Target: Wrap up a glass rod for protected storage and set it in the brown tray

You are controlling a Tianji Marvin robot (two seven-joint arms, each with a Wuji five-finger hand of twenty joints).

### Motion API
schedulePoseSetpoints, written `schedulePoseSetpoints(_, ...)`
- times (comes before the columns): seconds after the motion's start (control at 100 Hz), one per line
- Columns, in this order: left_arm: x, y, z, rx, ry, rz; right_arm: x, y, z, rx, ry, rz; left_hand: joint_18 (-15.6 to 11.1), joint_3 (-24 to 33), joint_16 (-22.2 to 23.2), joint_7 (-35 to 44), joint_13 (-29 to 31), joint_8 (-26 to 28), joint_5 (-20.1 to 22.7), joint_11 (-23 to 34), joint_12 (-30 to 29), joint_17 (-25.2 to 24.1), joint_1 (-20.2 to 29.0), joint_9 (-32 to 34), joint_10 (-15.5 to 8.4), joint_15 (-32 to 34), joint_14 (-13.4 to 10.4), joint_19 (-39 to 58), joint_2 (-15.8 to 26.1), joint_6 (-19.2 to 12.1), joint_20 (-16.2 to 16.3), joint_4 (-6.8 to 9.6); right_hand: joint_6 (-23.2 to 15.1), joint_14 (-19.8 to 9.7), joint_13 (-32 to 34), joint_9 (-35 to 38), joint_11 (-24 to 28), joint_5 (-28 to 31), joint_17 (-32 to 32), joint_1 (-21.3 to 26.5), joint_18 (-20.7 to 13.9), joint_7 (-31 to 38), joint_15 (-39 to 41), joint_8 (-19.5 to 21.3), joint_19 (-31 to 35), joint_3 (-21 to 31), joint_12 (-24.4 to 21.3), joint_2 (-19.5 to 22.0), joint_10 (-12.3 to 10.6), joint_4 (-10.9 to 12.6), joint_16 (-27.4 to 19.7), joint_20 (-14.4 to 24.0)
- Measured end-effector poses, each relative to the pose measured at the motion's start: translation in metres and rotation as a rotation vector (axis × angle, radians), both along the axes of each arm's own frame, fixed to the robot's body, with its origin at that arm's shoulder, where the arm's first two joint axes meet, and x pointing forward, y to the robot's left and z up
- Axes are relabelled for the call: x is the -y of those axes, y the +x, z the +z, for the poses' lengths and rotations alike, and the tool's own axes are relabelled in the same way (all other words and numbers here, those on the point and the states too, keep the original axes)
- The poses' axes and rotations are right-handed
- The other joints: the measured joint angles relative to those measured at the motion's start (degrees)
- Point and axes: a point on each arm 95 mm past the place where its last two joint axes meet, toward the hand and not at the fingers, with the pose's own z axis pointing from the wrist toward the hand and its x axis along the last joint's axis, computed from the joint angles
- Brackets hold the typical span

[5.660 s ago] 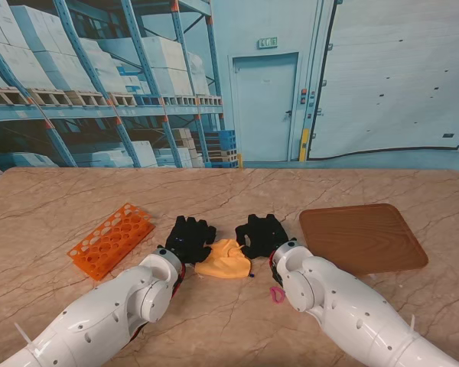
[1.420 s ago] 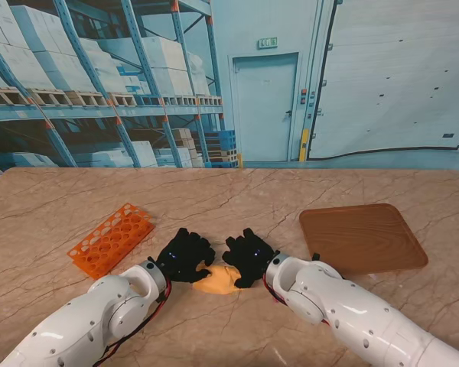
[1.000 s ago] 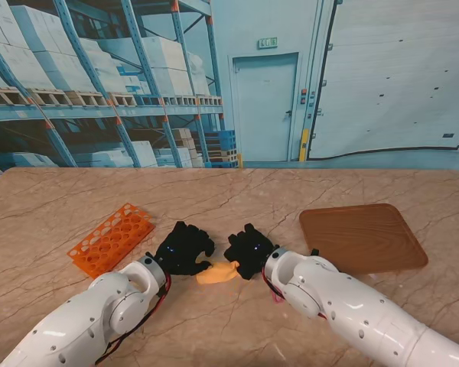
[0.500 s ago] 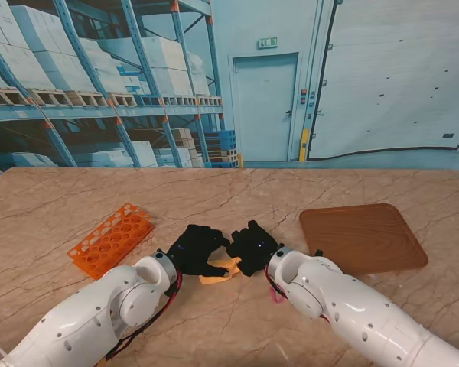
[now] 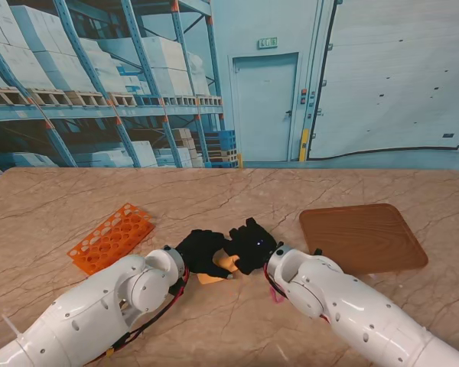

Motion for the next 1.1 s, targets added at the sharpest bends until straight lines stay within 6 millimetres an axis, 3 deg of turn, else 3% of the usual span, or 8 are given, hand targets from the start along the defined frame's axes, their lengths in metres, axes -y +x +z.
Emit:
schedulePoseSetpoints(0.49, 0.012, 0.013, -0.011, -0.070, -0.045, 0.047, -0.002, -0.001, 0.002, -0.007, 0.027, 0.001, -1.9, 4.9, -2.0, 4.1, -1.1, 0.9, -1.0, -0.1, -3.2, 0.8, 1.7, 0.7, -0.3, -0.8, -0.5, -2.7, 0.0, -3.4, -3.2, 0.01, 0.0, 0.0, 0.0, 0.2, 0.0, 0.0, 0.0, 0.0, 0.0, 0.0, 0.0, 0.1, 0.0, 0.0, 0.1, 0.0, 0.1, 0.0, 0.1, 0.0)
schedulePoseSetpoints(0.68, 0.014, 0.017, -0.010, -0.092, -0.064, 0.051, -0.002, 0.000, 0.004, -0.006, 0.034, -0.003, -3.9, 6.5, -2.8, 7.1, -1.3, 2.1, 5.1, -0.3, -4.1, 0.9, 3.2, 1.4, -0.3, -1.1, -0.6, -4.8, -0.7, -5.5, -5.4, 0.01, 0.0, 0.0, 0.0, 0.3, 0.0, 0.0, 0.0, 0.0, 0.0, 0.0, 0.0, 0.2, 0.0, 0.0, 0.1, 0.0, 0.1, 0.7, 0.1, 0.0)
schedulePoseSetpoints(0.85, 0.017, 0.020, -0.009, -0.097, -0.058, 0.044, -0.001, 0.001, 0.005, -0.002, 0.038, -0.007, -4.3, 8.4, -2.9, 8.0, -1.1, 3.6, 7.1, -0.5, -4.4, 1.4, 5.4, 3.2, -0.3, -0.1, -0.6, -5.4, -1.0, -6.4, -6.1, 0.01, 0.0, 0.0, 0.0, 0.3, 0.0, 0.0, 0.0, 0.0, 0.0, 0.0, 0.0, 0.4, 0.0, 0.0, 0.1, 0.0, 0.1, 0.8, 0.1, 0.0)
schedulePoseSetpoints(0.96, 0.018, 0.022, -0.008, -0.103, -0.066, 0.048, 0.000, 0.002, 0.006, 0.000, 0.040, -0.010, -4.4, 9.9, -4.3, 14.6, -0.4, 9.4, 9.1, -0.6, -4.4, 1.6, 8.0, 4.5, -0.2, 0.7, -0.6, -5.4, -1.0, -8.5, -6.8, 0.01, 0.1, 0.0, 0.0, 0.3, 0.0, 0.0, 0.0, 0.0, 0.0, 0.0, 0.0, 0.5, 0.0, 0.0, 0.1, 0.0, 0.1, 0.8, 0.1, 0.0)
schedulePoseSetpoints(1.03, 0.019, 0.023, -0.007, -0.108, -0.074, 0.053, 0.001, 0.002, 0.006, 0.001, 0.041, -0.013, -4.6, 10.0, -4.4, 24.9, -0.1, 14.5, 12.6, -0.7, -4.4, 1.7, 12.4, 5.1, -0.2, 0.8, -0.6, -4.8, -1.7, -8.8, -7.5, -3.03, 0.1, 0.0, 0.0, 0.3, 0.1, 0.1, 0.0, 0.0, 0.0, 0.0, 0.0, 0.5, 0.0, 0.0, 0.1, 0.0, 0.1, 0.0, 0.1, 0.0)
schedulePoseSetpoints(1.1, 0.020, 0.023, -0.007, -0.112, -0.080, 0.058, 0.001, 0.001, 0.006, 0.000, 0.041, -0.014, -4.6, 10.0, -4.5, 33.5, 0.2, 17.0, 14.8, -1.0, -4.5, 1.7, 15.1, 5.5, -0.2, 0.8, -0.6, -3.3, -3.1, -7.6, -8.2, -4.31, 0.1, 0.0, 0.0, 0.3, 0.1, 0.2, 0.0, 0.0, 0.0, 0.0, 0.0, 0.5, 0.0, 0.0, 0.2, 0.0, 0.1, 0.0, 0.1, 0.0)
